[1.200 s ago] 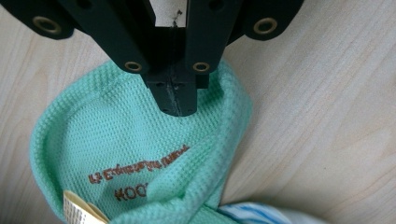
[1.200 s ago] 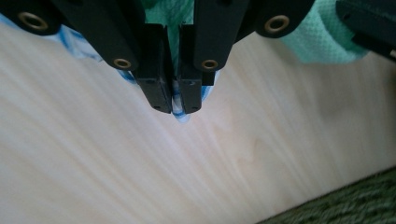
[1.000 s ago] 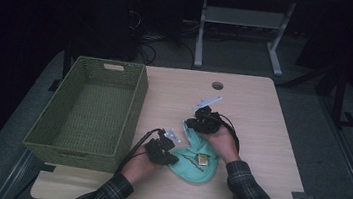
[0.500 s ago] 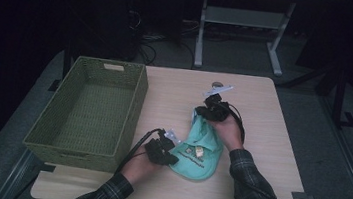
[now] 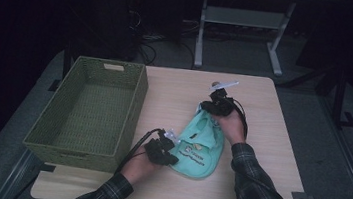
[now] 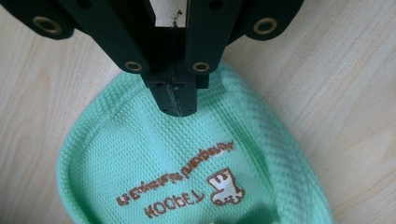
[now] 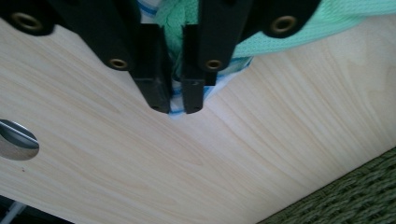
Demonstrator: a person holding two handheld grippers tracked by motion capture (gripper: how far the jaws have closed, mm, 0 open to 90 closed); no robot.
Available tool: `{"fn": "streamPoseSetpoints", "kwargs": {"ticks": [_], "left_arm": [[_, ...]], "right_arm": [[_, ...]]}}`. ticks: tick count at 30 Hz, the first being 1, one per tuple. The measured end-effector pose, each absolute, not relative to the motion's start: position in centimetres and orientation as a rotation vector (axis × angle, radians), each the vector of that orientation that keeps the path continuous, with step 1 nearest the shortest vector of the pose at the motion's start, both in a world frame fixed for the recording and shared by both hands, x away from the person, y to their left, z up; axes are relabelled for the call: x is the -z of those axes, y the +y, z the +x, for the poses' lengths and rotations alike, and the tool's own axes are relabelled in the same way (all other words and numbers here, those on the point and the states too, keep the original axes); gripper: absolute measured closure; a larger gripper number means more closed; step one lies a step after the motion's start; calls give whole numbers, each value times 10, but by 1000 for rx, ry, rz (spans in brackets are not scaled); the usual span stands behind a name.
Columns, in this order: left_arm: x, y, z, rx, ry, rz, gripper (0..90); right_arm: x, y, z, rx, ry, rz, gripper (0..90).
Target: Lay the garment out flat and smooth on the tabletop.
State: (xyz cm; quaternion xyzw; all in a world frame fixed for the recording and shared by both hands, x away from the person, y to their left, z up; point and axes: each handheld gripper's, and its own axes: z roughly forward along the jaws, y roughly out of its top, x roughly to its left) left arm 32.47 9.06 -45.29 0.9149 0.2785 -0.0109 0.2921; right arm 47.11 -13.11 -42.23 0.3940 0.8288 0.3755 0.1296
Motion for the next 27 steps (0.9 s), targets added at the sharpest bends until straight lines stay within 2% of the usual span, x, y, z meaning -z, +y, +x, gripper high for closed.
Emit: {"fn": "streamPoseSetpoints", "kwargs": {"ticks": [1,2,3,4,6,16,27], "left_arm": [[453,91,325,28,737,2444,899],[453,91,325,26,734,2448,899],[453,91,325,26,734,2448,899],[453,91,325,29,742,2438,899],[453,90,324,27,743,2434,899],[453,91,326,29,737,2439,899],[453,91,325,24,737,2445,899]], "right_arm": [[422,-131,471,-1091,2409,1145,755],[419,-132,469,-1107,2409,1145,709],[419,-132,469,-1107,2409,1145,709],[415,-135,466,-1137,2409,1133,672],[411,-140,463,-1157,2404,1130,668],[401,-172,449,-1189,2373,1116,685],[412,-211,436,-1156,2356,1170,716]]}}
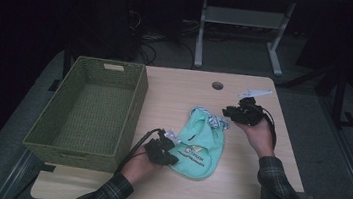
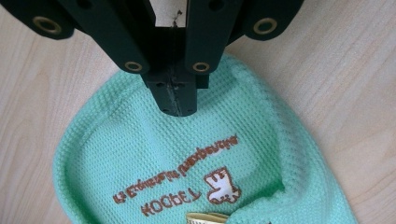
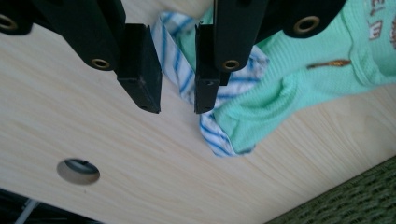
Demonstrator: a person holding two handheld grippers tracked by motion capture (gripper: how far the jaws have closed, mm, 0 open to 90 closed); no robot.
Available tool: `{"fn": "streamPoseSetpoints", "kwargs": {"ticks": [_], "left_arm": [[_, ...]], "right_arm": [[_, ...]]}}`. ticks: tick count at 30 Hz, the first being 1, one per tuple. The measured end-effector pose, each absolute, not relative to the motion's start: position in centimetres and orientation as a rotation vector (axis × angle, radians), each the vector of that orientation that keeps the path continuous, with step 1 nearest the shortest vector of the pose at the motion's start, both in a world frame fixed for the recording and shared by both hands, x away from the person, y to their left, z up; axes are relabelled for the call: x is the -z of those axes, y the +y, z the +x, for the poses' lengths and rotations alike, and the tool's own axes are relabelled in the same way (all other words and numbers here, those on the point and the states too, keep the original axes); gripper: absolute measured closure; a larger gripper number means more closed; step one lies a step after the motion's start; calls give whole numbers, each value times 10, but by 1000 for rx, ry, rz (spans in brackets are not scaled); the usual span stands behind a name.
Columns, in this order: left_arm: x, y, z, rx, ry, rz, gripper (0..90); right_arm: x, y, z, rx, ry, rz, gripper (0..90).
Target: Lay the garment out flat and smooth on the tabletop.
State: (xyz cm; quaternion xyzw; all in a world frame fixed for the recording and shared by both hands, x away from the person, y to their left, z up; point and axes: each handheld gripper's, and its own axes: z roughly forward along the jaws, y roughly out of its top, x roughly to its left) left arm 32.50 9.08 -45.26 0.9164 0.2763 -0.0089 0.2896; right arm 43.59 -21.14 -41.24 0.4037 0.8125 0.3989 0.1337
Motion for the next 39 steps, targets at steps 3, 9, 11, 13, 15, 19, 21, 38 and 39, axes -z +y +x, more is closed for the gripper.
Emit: {"fn": "streamPoseSetpoints", "kwargs": {"ticks": [3,9,11,13,15,19,21,38,39], "left_arm": [[453,91,325,25,737,2444,899],[453,90,325,23,741,2440,899],[453,91,325,28,742,2437,899],[453,91,325,30,743,2435,899],[453,91,325,29,743,2435,899],[452,92,326,16,710,2466,899],[452,92,326,19,713,2465,899],[453,92,326,37,733,2446,899],[453,92,326,37,734,2444,899]], "right_arm": [[423,-218,433,-1142,2368,1196,716],[441,-219,436,-1112,2389,1239,716],[444,-219,436,-1114,2394,1239,716],[448,-219,436,-1117,2396,1249,716],[453,-217,434,-1119,2403,1251,710],[460,-213,431,-1133,2417,1247,707],[461,-212,431,-1127,2420,1247,707],[473,-201,434,-1112,2429,1246,808],[473,-201,434,-1113,2431,1245,835]]}}
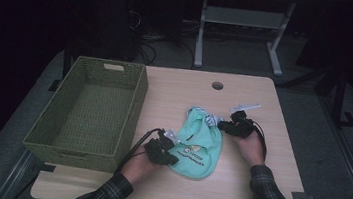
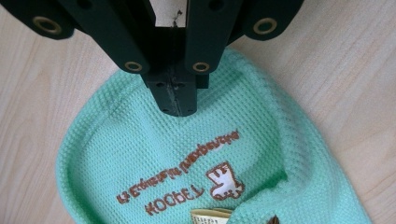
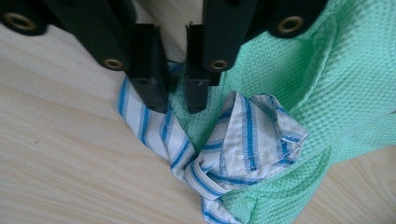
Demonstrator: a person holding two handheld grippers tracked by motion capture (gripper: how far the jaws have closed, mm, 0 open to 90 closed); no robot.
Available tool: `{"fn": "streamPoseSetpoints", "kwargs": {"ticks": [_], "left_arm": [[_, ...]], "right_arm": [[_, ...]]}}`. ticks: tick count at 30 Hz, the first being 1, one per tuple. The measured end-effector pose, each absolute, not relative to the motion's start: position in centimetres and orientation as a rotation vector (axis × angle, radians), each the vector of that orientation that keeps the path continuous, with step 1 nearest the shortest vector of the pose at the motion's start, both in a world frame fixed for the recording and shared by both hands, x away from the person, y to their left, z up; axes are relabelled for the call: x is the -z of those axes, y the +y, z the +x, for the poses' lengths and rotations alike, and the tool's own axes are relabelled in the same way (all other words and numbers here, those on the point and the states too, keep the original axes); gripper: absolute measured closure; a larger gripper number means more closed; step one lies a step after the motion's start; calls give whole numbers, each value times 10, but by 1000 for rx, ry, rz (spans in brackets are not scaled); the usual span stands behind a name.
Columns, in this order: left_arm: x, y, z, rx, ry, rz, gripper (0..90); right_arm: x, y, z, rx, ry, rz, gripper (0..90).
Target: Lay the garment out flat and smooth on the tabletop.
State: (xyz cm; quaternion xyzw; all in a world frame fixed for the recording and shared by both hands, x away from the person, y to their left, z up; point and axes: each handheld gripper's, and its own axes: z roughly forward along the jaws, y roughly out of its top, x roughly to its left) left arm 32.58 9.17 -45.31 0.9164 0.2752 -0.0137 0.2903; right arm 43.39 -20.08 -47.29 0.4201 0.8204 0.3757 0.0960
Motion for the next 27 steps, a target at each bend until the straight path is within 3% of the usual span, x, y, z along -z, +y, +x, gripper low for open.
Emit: {"fn": "streamPoseSetpoints", "kwargs": {"ticks": [4,20,27], "left_arm": [[453,91,326,35,735,2446,899],[453,92,326,22,720,2456,899],[450,91,325,54,727,2434,878]], "right_arm": [[472,-201,433,-1101,2429,1225,888],[458,-224,432,-1009,2380,1251,896],[463,-227,423,-1071,2372,1248,799]]}}
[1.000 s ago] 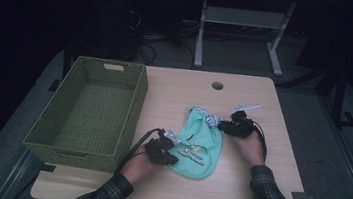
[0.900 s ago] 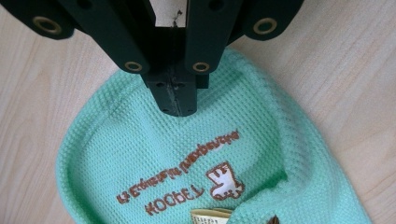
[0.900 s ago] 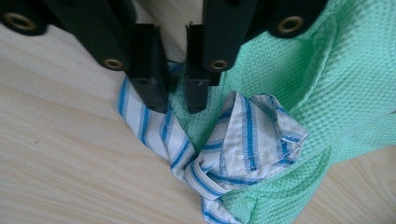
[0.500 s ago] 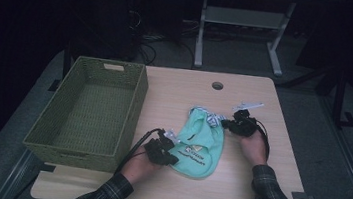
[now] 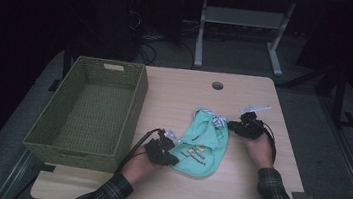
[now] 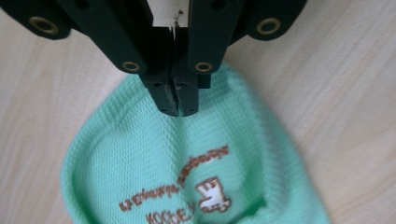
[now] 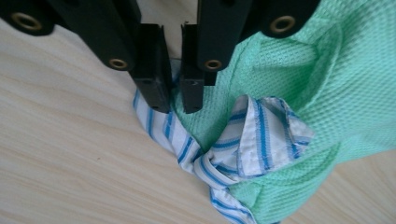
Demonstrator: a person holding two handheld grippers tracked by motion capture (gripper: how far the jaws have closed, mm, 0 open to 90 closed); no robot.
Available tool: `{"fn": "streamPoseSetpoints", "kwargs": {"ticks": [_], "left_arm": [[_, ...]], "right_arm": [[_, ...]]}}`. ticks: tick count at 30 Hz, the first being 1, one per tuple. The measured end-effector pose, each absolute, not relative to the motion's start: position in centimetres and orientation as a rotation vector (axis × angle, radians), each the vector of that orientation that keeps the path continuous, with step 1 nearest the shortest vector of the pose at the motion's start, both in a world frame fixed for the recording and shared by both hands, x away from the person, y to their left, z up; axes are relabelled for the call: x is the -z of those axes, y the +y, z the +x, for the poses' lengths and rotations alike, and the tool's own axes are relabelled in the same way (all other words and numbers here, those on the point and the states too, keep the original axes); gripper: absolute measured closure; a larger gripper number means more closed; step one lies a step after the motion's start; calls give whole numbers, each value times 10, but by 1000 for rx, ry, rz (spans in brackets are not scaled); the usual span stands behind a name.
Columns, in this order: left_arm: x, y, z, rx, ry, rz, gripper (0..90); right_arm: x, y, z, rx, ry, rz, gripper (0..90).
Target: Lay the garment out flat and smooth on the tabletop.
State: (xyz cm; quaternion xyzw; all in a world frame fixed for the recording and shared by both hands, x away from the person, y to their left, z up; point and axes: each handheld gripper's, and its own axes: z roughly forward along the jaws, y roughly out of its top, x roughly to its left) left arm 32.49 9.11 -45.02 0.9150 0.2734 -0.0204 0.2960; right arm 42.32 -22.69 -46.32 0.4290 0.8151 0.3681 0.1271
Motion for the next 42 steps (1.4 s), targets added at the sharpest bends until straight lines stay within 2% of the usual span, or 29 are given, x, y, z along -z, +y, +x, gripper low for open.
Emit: {"fn": "streamPoseSetpoints", "kwargs": {"ticks": [2,6,15,20,30,35,42], "left_arm": [[443,93,325,41,709,2409,878],[432,94,327,-3,705,2375,861],[422,89,345,-96,721,2349,860],[420,83,360,-126,726,2356,898],[437,64,395,-139,751,2391,898],[453,58,396,-128,763,2435,897],[453,62,393,-119,754,2447,898]], "right_arm": [[460,-228,417,-1091,2353,1258,768],[454,-235,405,-1141,2334,1261,766],[452,-231,364,-1171,2396,1202,888],[453,-230,350,-1189,2409,1194,896],[464,-204,319,-1164,2527,1123,897],[469,-194,316,-1127,2564,1088,897],[469,-196,316,-1097,2569,1096,897]]}}
